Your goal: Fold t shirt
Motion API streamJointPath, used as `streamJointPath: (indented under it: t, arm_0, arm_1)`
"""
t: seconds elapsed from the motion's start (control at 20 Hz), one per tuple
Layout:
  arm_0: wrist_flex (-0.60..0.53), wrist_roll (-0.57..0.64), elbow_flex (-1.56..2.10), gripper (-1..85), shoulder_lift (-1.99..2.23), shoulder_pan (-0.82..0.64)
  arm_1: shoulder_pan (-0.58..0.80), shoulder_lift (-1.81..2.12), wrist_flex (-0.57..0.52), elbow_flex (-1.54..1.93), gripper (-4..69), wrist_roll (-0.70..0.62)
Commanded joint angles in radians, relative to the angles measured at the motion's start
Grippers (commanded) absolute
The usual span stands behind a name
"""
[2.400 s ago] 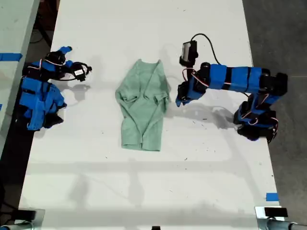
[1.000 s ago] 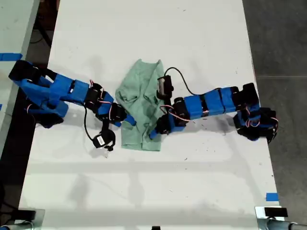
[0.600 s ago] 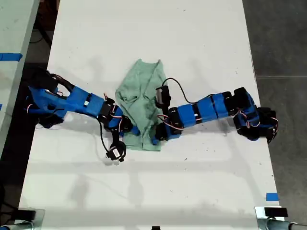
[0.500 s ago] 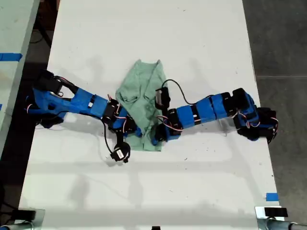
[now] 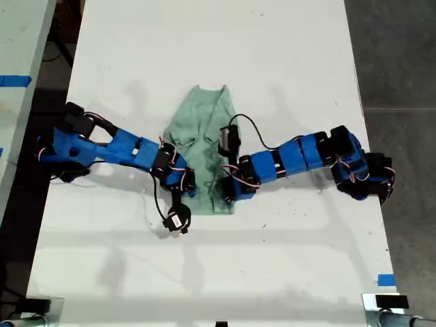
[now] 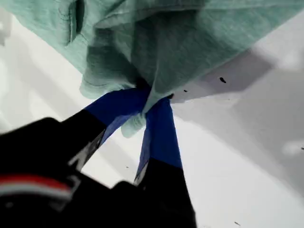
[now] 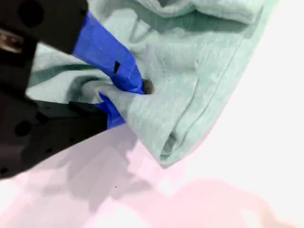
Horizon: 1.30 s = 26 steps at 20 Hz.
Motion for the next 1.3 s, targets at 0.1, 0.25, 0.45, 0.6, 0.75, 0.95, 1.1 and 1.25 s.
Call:
streamJointPath:
  t: [0.1, 0.25, 0.45, 0.6, 0.75, 0.95, 1.1, 1.25]
  arm_0:
    - [0.074, 0.072, -0.083, -0.1, 0.126, -0.023]
    - [0.138, 0.107, -0.101, -0.1, 0.178, -0.106]
    - [0.242, 0.221, -0.101, -0.1, 0.229, -0.319]
    - [0.270, 0.325, -0.109, -0.1, 0.256, -0.492]
    - [0.290, 0.397, -0.112, -0.1, 0.328, -0.621]
    - [0.316, 0.489, -0.178, -0.1, 0.368, -0.749]
    - [0.318, 0.529, -0.301, -0.1, 0.359, -0.782]
    - [0.308, 0.603, -0.476, -0.1, 0.278, -0.825]
  arm_1:
    - [0.049, 0.229, -0.006, -0.063, 0.7, -0.106]
    - [0.137, 0.272, -0.026, -0.060, 0.7, -0.176]
    - [0.268, 0.314, -0.091, -0.044, 0.7, -0.305]
    - [0.360, 0.321, -0.138, -0.043, 0.7, -0.396]
    - [0.449, 0.337, -0.169, -0.043, 0.6, -0.456]
    - [0.572, 0.365, -0.204, -0.032, 0.6, -0.532]
    - [0.640, 0.410, -0.227, 0.002, 0.6, -0.565]
    - [0.706, 0.442, -0.238, -0.006, 0.6, -0.591]
